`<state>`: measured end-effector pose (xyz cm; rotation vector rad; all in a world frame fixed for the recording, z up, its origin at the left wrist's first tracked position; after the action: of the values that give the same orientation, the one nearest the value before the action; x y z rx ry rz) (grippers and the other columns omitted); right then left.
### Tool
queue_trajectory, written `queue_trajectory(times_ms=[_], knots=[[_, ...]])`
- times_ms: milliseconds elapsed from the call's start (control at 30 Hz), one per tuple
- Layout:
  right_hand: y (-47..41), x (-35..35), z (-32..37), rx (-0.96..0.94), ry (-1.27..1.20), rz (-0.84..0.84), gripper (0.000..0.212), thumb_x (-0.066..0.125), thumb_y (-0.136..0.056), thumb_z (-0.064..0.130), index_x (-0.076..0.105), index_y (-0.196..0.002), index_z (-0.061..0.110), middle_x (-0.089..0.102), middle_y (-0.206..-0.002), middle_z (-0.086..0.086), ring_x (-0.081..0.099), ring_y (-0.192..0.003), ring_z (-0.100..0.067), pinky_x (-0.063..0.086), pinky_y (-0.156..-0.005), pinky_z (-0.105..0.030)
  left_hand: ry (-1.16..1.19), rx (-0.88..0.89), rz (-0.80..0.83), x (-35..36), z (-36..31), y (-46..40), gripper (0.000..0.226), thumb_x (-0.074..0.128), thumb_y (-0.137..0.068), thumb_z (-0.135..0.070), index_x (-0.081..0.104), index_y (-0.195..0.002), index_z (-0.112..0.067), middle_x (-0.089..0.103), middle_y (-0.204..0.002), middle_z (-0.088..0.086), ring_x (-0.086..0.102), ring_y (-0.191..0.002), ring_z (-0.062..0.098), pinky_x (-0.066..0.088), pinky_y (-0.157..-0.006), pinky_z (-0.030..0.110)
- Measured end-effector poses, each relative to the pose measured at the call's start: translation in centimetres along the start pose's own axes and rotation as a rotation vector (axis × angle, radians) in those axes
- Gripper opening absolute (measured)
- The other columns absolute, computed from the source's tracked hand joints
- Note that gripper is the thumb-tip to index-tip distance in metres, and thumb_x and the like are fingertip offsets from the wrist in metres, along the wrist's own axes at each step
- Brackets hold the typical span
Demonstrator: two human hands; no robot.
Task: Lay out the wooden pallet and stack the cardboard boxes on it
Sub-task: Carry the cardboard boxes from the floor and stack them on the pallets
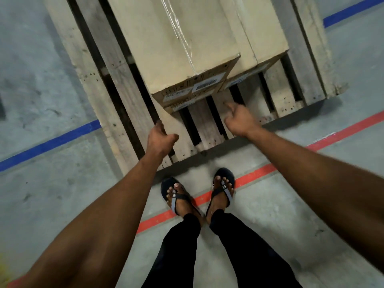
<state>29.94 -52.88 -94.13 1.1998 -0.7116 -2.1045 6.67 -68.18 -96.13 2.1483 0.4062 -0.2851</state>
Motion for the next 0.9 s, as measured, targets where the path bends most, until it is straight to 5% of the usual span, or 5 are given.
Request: queue_trajectory(times_ms=[200,333,500,667,900], knots=[[17.2,-2.0,1.6,0.026,-0.106,0.073,0.032,0.062,-0.098,0.011,0.073,-0.127,0.011,0.076,-0.122,-0.010,0.070,-0.114,-0.023,0.049,-0.095,-0.022,-0.019,-0.106,0.083,-6.2,-0.6,14.9,0.040,0.065,-0.096,0.000,0.065,-0.136,-0.005,0.074,-0.111,0.010,0.072,-0.102,0.026,0.059,-0.089,0.034],[29.5,-5.7,4.0,-0.002,-0.093,0.088,0.029,0.062,-0.094,0.008,0.076,-0.118,0.015,0.078,-0.115,-0.005,0.072,-0.109,-0.022,0.054,-0.099,-0.030,-0.016,-0.164,-0.001,-13.6,-1.7,27.4,0.026,0.071,-0.082,-0.019,0.075,-0.106,-0.029,0.080,-0.100,0.008,0.070,-0.084,0.021,0.053,-0.077,0.037],[39.8,-7.4,10.7,-0.179,0.053,0.238,0.029,0.063,-0.093,0.013,0.077,-0.119,0.017,0.078,-0.116,-0.001,0.073,-0.107,-0.018,0.056,-0.094,-0.028,0.108,-0.160,-0.123,-21.8,-3.3,39.7,0.028,0.066,-0.096,-0.005,0.072,-0.122,-0.016,0.079,-0.099,0.010,0.074,-0.085,0.025,0.051,-0.070,0.030],[42.7,-6.4,19.1,-0.317,0.216,0.359,0.029,0.062,-0.097,0.018,0.074,-0.124,0.021,0.078,-0.117,-0.001,0.073,-0.106,-0.018,0.057,-0.097,-0.040,0.284,-0.141,-0.312,-28.8,-1.7,46.2,0.029,0.071,-0.083,-0.026,0.073,-0.112,-0.024,0.080,-0.088,0.002,0.078,-0.088,0.028,0.051,-0.074,0.035],[41.0,-1.6,36.0,-0.483,0.406,0.352,0.034,0.060,-0.100,0.025,0.070,-0.132,0.021,0.073,-0.127,0.001,0.070,-0.112,-0.016,0.054,-0.089,-0.030,0.665,-0.185,-0.485,-38.2,4.2,47.2,0.018,0.059,-0.099,0.008,0.069,-0.114,0.002,0.069,-0.094,0.026,0.065,-0.075,0.032,0.050,-0.045,0.015]])
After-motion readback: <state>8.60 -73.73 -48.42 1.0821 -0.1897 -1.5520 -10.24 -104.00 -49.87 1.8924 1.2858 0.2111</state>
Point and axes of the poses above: each hand's wrist, its own y-axis away from the middle knuckle, its own x-axis out of the palm, z = x × y, the point moved 9 cm from there along -y, towards the middle knuckle
